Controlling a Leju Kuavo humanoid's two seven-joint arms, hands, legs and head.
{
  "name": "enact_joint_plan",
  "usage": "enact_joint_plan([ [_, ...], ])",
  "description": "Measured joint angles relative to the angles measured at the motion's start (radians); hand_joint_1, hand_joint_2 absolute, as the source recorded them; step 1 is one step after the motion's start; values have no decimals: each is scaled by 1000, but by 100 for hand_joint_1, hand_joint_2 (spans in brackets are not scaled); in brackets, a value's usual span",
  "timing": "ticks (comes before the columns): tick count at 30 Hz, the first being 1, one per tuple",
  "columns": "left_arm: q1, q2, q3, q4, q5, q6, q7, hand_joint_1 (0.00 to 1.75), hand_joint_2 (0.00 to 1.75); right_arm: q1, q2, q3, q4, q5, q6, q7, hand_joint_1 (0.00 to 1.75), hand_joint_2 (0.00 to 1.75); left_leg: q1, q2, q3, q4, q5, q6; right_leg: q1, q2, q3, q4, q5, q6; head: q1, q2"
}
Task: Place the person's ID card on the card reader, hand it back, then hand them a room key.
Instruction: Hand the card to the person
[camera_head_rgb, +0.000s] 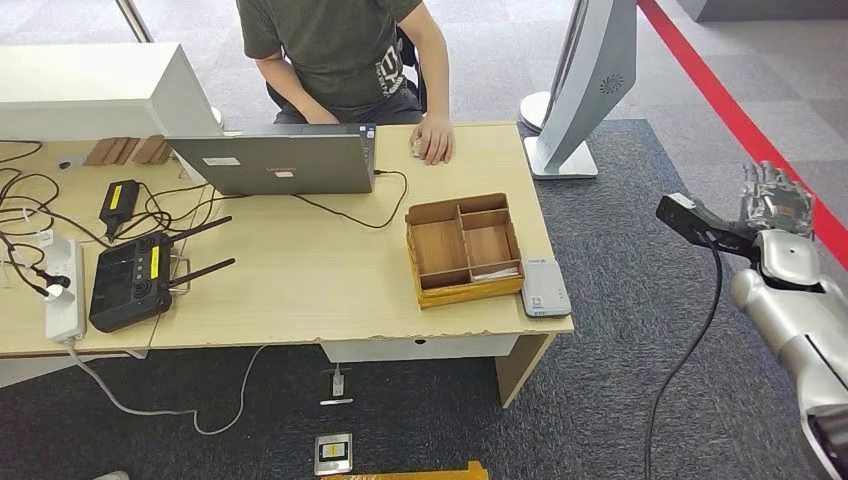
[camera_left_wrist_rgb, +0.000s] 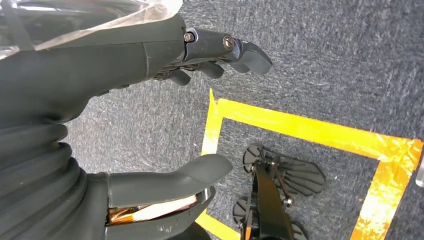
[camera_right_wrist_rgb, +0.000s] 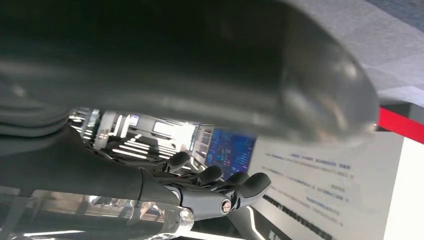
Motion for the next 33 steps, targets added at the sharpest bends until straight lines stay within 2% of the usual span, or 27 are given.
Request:
enact_joint_plan([
  [3, 0, 0, 0, 0, 1, 2, 0, 0, 175, 9, -6, -5, 0, -3, 1, 2, 0, 175, 0, 0, 0, 0, 0, 0, 0, 0, 0, 0, 0, 0, 0, 0],
  [6, -1, -1, 0, 0, 6, 12, 9, 0, 175, 105, -32, -46, 18, -48, 12, 9, 0, 175, 1, 0, 0, 0, 0, 0, 1, 0, 0, 0, 0, 0, -1, 0],
  [10, -5, -4, 0, 0, 6, 15, 15, 0, 175, 269, -30, -109, 62, -168, -37, -17, 0, 0, 4, -4, 0, 0, 0, -1, 3, -4, 3, 0, -2, -1, -1, 0],
  [13, -4, -5, 0, 0, 6, 15, 10, 0, 175, 392, 2, -147, 92, -263, -84, -50, 0, 0, 5, -7, -1, -1, -1, -1, 2, -7, 3, 0, -3, -1, 0, 0],
  [17, -6, -5, 0, 0, 10, 19, -3, 0, 175, 507, 49, -171, 119, -367, -97, -90, 0, 0, 5, -5, 0, -1, -2, -3, 3, -7, 3, 0, -5, -3, 0, 0],
  [21, -6, -1, 1, 0, 14, 22, -9, 0, 175, 592, 115, -213, 143, -480, -97, -143, 0, 175, 6, -4, 1, -1, -2, -3, 4, -6, 3, 0, -5, -4, 0, 0],
  [25, -6, 2, 1, 0, 20, 17, -14, 0, 175, 658, 192, -268, 165, -587, -99, -191, 0, 175, 6, -3, 1, -1, -2, -3, 5, -6, 3, 0, -6, -4, -1, 0],
  [29, -6, 2, 6, 0, 29, 15, -15, 0, 175, 702, 264, -318, 186, -629, -119, -215, 0, 0, 6, -3, 2, -1, -2, -4, 5, -6, 3, 0, -6, -5, 0, 0],
  [32, -6, 2, 9, 0, 31, 21, -15, 0, 175, 727, 315, -348, 199, -656, -124, -220, 0, 0, 6, -2, 2, -1, -3, -4, 5, -6, 3, 0, -6, -5, 0, 0],
  [33, -6, 2, 10, 0, 32, 24, -15, 0, 175, 732, 329, -358, 204, -664, -123, -219, 0, 44, 6, -2, 2, -1, -3, -4, 5, -5, 3, 1, -6, -5, 0, 0],
])
